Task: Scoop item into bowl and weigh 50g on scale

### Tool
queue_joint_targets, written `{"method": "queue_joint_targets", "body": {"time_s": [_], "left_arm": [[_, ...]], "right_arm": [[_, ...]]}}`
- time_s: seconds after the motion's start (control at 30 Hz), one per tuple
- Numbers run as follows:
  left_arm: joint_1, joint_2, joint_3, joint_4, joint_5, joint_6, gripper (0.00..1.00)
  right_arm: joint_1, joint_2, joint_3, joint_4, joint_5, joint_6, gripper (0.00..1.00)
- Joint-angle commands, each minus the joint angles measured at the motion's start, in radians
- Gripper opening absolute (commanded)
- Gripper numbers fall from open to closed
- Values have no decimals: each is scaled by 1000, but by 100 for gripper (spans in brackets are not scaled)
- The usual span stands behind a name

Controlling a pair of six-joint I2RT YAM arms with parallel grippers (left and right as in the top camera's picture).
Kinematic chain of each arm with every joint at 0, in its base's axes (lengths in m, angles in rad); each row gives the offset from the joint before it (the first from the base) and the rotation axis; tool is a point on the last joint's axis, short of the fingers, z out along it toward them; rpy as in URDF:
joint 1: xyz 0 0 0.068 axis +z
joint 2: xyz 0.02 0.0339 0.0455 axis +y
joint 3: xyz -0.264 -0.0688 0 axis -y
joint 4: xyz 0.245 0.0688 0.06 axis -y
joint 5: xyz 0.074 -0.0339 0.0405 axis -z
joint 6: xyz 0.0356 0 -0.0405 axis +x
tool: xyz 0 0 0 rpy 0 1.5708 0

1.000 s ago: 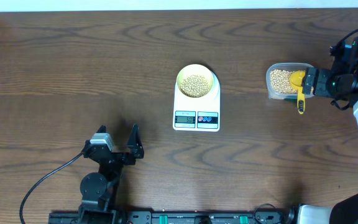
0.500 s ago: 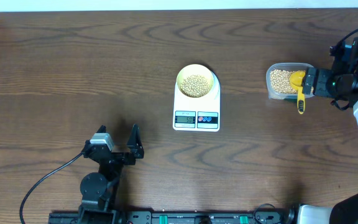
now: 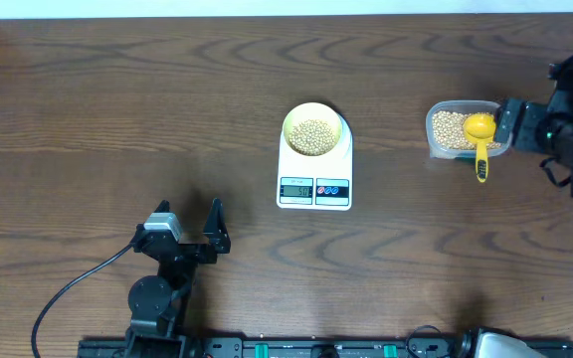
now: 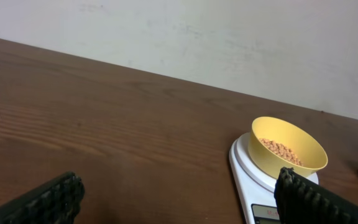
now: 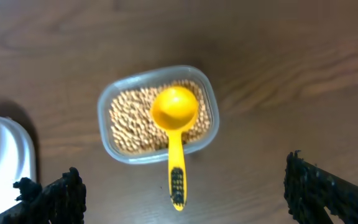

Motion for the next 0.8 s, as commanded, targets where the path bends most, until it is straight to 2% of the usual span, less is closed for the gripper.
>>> {"method": "queue_joint_targets", "body": {"time_s": [0.0,0.17,0.33,0.77], "left_arm": [[4,-6,-10,-49,-39,-6,100],[4,-6,-10,-49,-39,-6,100],[4,-6,-10,-49,-39,-6,100],[4,-6,-10,-48,-39,-6,100]], "right_arm": [[16,-55,0,39,-21,21,99],[56,-105,-46,84,-21,16,99],[100,-196,-214,220,-21,-24,99],[122,-550,-761,921,-23,-19,99]]}}
